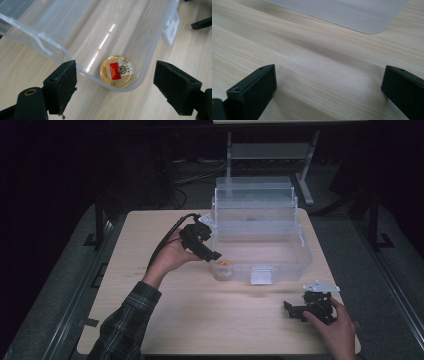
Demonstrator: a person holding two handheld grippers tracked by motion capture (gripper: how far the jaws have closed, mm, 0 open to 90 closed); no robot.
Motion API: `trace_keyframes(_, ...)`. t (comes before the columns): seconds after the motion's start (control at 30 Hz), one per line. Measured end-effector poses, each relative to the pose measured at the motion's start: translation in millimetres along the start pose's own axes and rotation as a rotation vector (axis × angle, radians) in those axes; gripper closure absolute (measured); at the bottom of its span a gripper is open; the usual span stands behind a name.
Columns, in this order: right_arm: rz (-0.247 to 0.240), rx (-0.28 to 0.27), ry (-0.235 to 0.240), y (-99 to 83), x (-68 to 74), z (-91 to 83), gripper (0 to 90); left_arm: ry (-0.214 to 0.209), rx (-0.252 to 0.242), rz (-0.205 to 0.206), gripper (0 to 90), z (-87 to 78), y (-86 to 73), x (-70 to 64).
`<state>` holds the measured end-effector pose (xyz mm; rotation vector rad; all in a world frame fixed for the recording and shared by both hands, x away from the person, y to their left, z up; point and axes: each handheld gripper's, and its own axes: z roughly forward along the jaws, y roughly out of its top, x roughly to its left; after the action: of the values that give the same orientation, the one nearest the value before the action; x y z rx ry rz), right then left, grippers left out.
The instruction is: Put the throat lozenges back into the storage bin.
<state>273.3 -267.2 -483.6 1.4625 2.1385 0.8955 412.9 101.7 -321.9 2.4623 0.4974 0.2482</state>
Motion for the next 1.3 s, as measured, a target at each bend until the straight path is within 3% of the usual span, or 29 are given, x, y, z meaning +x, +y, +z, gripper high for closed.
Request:
trace_keyframes(0.43,-0.004,0.000,-0.001,-0.1,-0.2,0.0,0.0,0.032,-0.031,-0.046,18.3,-19.7,-35.9,-1.6)
trace_keyframes(0.83,-0.002,0.001,-0.001,-0.1,-0.1,0.0,0.0,0.049,-0.062,-0.087,16.8,-27.9,-68.1,-7.7)
trace_keyframes(1.3,-0.003,0.001,0.001,-0.1,-0.1,-0.1,0.0,0.100,-0.089,-0.135,15.2,-39.2,-113.0,-14.7)
